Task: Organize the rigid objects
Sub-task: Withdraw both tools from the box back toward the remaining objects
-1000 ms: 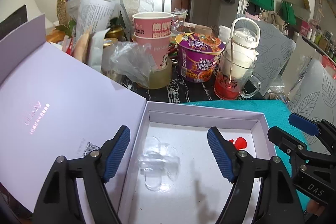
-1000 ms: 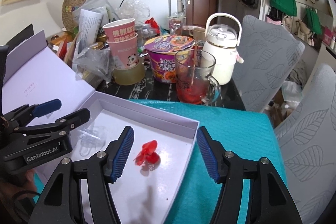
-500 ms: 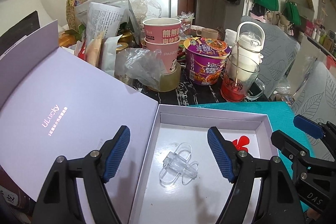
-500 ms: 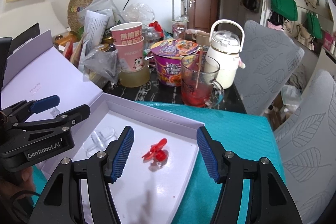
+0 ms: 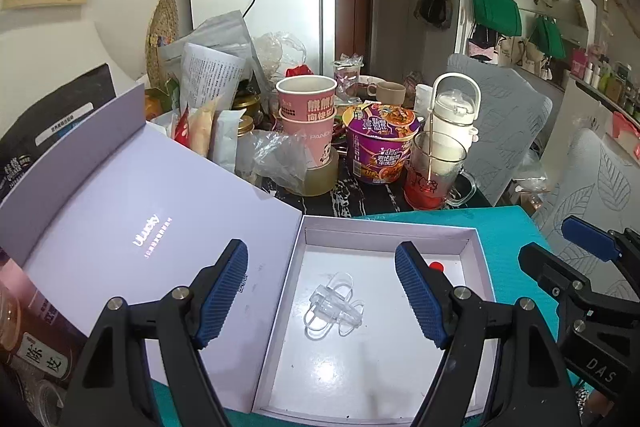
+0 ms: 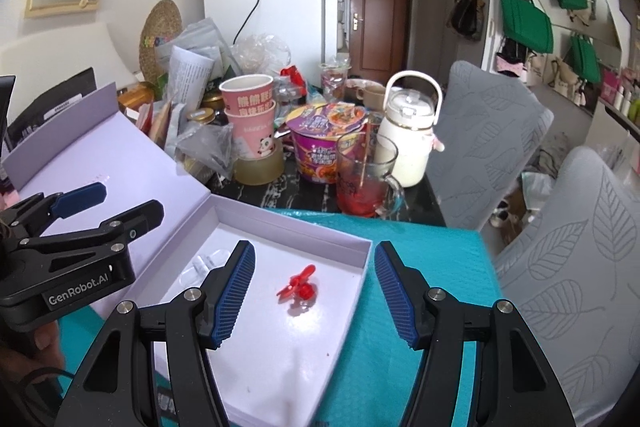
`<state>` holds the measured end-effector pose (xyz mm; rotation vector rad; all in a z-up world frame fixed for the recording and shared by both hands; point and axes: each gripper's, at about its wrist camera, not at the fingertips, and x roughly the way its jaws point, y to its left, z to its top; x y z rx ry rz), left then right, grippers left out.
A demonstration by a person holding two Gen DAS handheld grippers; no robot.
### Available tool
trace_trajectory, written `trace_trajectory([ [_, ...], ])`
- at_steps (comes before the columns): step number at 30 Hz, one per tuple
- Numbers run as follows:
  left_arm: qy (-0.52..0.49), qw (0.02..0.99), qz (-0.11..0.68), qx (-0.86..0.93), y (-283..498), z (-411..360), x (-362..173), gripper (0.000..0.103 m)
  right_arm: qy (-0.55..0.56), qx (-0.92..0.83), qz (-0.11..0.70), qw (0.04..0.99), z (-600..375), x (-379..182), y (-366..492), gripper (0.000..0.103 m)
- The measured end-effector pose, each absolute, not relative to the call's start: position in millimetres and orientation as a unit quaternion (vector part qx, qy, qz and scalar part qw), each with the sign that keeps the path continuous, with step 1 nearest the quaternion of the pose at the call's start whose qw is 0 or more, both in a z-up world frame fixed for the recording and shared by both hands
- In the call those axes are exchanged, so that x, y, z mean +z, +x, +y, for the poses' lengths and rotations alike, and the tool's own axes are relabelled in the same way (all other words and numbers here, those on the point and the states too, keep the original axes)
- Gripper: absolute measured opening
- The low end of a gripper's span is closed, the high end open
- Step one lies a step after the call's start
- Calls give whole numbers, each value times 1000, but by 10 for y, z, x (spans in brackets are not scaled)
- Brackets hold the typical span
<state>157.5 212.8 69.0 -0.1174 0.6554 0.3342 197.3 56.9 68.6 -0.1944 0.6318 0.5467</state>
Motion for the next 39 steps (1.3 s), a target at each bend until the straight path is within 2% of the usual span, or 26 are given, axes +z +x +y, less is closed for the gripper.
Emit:
trace_trajectory([
  [8,-51,939,300,160,1225,1930,972,76,-96,265,274,919,378,976,1633,65],
  [24,-54,945,290,144,633,1626,1131,76,-97,254,241,931,-9,1193,952,67],
  [39,-39,951,285,116,165,1306,1034,76,-95,228,235,940,-375,1072,428,72],
])
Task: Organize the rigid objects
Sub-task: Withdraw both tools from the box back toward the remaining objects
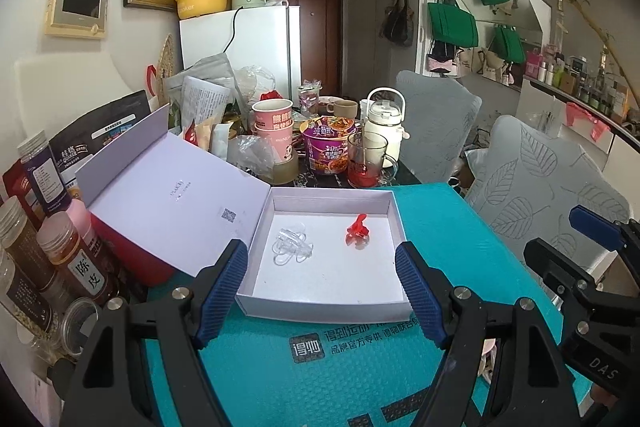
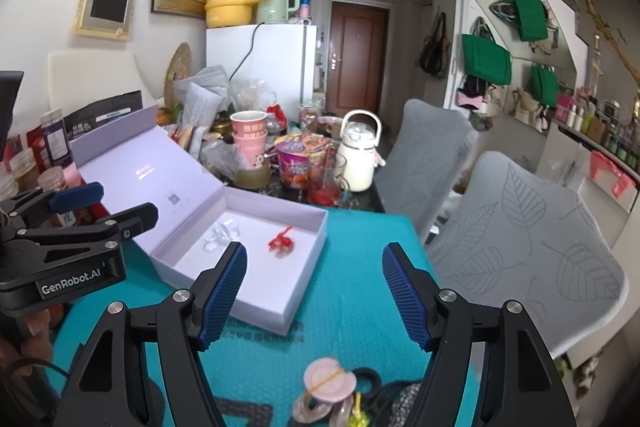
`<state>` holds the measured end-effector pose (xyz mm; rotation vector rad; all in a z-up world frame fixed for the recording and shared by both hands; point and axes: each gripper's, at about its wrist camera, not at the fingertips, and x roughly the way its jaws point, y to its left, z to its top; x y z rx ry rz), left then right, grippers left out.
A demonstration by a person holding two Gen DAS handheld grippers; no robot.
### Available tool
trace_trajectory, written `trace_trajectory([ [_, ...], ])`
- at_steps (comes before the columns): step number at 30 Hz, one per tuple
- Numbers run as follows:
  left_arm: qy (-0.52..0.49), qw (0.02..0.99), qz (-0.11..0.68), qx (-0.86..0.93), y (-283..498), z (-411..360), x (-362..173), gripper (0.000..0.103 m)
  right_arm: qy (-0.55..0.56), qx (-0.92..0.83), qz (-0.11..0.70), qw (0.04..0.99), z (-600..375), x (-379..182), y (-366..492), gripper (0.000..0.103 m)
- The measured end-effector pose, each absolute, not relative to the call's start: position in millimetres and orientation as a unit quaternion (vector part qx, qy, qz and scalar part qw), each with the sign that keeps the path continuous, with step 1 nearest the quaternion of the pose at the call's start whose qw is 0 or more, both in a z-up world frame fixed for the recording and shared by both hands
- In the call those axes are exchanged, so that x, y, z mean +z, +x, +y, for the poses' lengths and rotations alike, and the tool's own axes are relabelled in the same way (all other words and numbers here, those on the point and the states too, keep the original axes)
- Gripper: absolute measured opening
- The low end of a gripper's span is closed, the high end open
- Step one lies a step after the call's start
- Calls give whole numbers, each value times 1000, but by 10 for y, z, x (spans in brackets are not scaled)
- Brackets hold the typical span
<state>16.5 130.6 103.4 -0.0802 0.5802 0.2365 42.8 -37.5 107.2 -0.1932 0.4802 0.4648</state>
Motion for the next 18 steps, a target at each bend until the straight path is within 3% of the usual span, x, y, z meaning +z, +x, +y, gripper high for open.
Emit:
trace_trajectory([
  [18,-22,952,301,45,-312,936,741,76,-73,199,253,944,-915,709,-293,85],
])
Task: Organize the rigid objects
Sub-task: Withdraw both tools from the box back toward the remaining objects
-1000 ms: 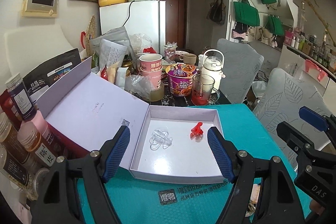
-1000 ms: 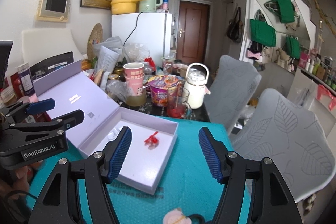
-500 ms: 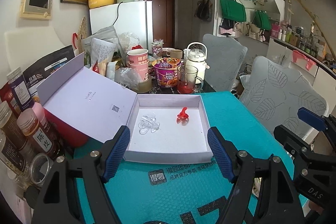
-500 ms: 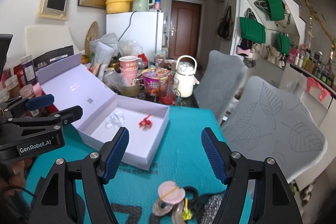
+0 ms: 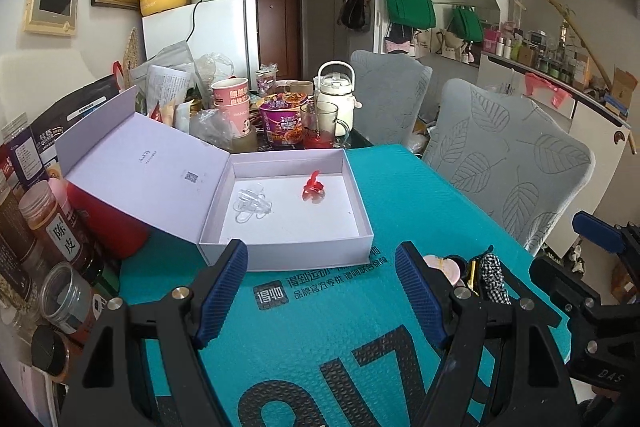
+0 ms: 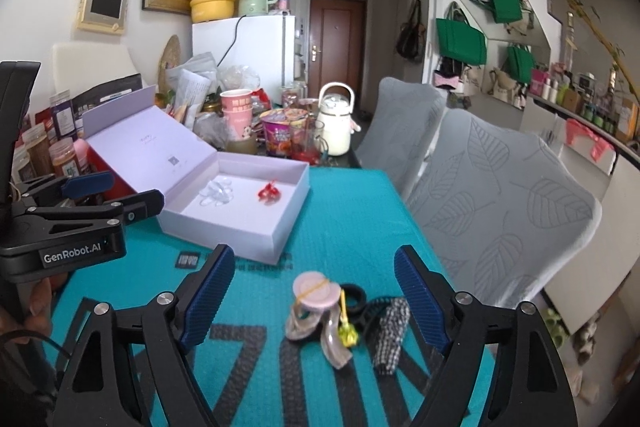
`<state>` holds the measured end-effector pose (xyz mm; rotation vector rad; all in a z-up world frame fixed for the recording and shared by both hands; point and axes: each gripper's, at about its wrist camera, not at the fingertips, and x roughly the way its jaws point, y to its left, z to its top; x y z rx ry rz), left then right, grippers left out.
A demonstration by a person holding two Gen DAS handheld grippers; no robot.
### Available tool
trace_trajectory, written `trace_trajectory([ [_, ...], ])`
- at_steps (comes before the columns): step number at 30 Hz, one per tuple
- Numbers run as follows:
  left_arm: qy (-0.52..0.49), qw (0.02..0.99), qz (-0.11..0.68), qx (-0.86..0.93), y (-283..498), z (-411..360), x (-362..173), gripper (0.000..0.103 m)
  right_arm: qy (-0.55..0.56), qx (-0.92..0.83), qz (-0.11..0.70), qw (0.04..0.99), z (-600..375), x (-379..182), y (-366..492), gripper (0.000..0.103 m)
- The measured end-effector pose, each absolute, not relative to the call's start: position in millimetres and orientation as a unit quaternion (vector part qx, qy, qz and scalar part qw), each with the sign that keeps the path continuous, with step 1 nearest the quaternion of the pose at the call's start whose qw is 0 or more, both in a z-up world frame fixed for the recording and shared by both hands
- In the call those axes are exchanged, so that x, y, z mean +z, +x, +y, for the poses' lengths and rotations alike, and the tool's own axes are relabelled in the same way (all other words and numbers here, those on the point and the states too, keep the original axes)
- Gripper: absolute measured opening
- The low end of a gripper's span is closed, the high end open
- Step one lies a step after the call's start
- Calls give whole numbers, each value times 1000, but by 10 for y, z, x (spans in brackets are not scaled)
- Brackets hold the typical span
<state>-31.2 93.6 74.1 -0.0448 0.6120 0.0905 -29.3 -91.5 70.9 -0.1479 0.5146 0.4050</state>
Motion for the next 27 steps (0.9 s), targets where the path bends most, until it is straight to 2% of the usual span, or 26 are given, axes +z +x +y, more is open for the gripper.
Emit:
trace_trajectory([
  [12,-18,946,324,-26,-382,448,495,76,-28,175,305,936,-1449,255,-386,85],
  [27,6,930,363,-54,70,-41,124,76,-12,143,351,925,-2050,-193,-130,85],
])
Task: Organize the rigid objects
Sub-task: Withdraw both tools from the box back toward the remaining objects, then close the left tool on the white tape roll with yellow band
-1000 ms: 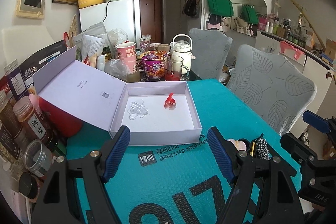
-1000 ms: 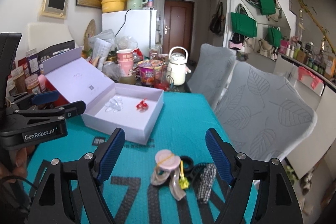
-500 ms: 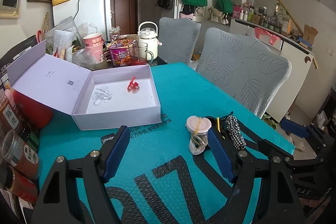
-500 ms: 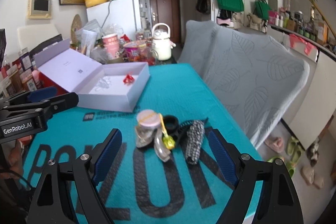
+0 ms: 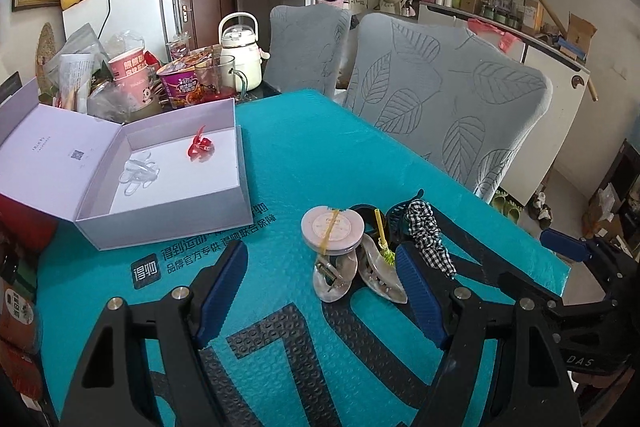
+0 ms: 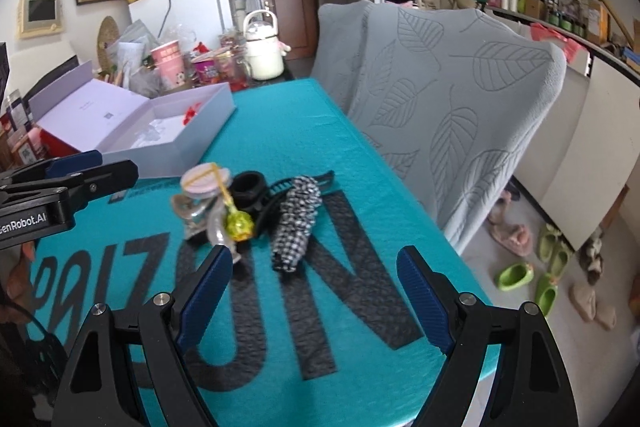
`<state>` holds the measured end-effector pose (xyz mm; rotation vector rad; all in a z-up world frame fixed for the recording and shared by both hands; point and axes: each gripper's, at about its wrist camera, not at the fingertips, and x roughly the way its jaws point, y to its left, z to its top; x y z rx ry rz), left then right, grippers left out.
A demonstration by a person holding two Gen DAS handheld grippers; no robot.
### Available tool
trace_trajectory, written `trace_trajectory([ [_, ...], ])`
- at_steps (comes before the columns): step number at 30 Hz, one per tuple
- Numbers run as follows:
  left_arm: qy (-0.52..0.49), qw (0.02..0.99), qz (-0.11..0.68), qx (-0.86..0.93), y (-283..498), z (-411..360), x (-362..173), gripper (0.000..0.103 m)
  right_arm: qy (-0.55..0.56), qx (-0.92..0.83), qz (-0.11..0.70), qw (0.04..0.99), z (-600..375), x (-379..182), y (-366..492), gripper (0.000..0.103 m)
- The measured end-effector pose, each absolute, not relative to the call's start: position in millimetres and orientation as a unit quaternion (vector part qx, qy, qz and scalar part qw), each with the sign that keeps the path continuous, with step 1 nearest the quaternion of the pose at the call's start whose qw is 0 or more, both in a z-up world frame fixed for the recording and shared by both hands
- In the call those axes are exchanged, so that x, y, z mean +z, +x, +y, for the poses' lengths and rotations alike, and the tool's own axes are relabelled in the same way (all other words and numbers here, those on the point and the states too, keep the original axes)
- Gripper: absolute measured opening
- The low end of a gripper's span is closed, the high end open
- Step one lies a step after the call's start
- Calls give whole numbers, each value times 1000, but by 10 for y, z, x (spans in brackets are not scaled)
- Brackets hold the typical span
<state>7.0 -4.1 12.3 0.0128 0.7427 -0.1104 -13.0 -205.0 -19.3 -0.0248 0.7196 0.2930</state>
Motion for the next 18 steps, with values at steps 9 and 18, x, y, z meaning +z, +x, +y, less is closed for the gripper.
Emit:
trace_trajectory([
  [9,12,919,391,-45,386,-37,-109,76,2,138,375,917,-2152,-352,133,85],
  [18,45,907,413,-60,666,-117,-306,76,-9,150,391,908,-2032,-447,397,79],
])
